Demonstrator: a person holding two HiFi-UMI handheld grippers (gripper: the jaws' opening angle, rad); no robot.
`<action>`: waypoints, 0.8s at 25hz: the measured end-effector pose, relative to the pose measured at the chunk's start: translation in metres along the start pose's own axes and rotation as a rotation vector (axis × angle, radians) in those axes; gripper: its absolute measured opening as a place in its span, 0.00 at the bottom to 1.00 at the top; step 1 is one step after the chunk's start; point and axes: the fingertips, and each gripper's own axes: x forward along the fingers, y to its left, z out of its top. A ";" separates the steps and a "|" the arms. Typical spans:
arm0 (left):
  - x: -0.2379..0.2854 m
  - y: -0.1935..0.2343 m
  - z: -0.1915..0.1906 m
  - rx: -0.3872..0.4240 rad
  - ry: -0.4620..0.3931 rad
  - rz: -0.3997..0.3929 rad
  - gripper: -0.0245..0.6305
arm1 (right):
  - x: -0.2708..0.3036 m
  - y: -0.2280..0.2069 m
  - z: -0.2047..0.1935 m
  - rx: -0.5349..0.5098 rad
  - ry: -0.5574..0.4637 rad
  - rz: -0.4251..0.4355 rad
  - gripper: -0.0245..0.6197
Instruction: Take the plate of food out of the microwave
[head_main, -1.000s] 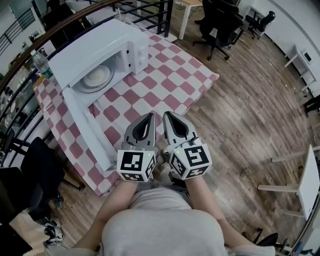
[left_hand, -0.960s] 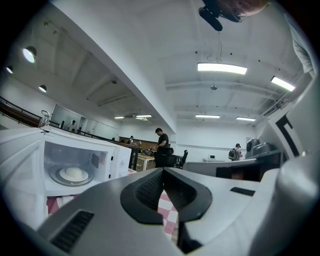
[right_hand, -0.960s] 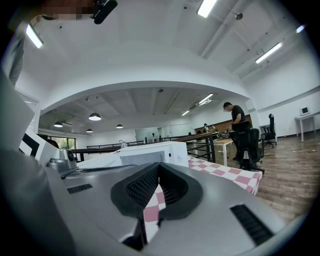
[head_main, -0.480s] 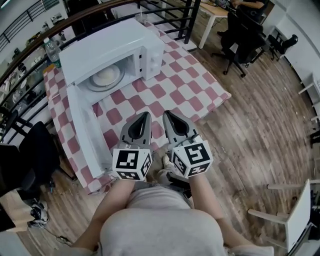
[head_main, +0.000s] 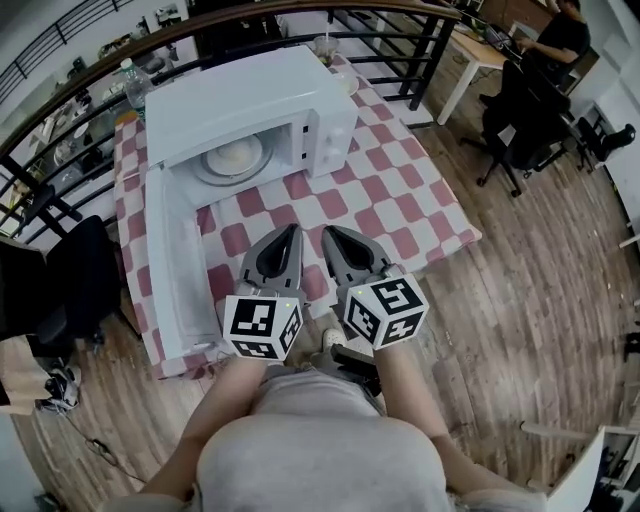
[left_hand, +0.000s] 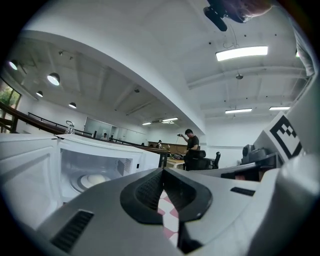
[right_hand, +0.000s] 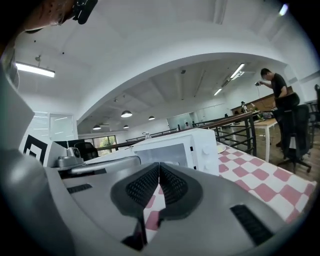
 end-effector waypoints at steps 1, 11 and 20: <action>0.003 0.002 0.000 0.001 -0.001 0.016 0.04 | 0.005 -0.001 0.000 -0.009 0.001 0.018 0.08; 0.014 0.021 0.002 0.004 -0.023 0.200 0.04 | 0.039 -0.001 -0.002 -0.033 0.039 0.228 0.08; 0.011 0.032 0.005 -0.009 -0.065 0.389 0.04 | 0.053 -0.008 0.003 -0.006 0.071 0.352 0.08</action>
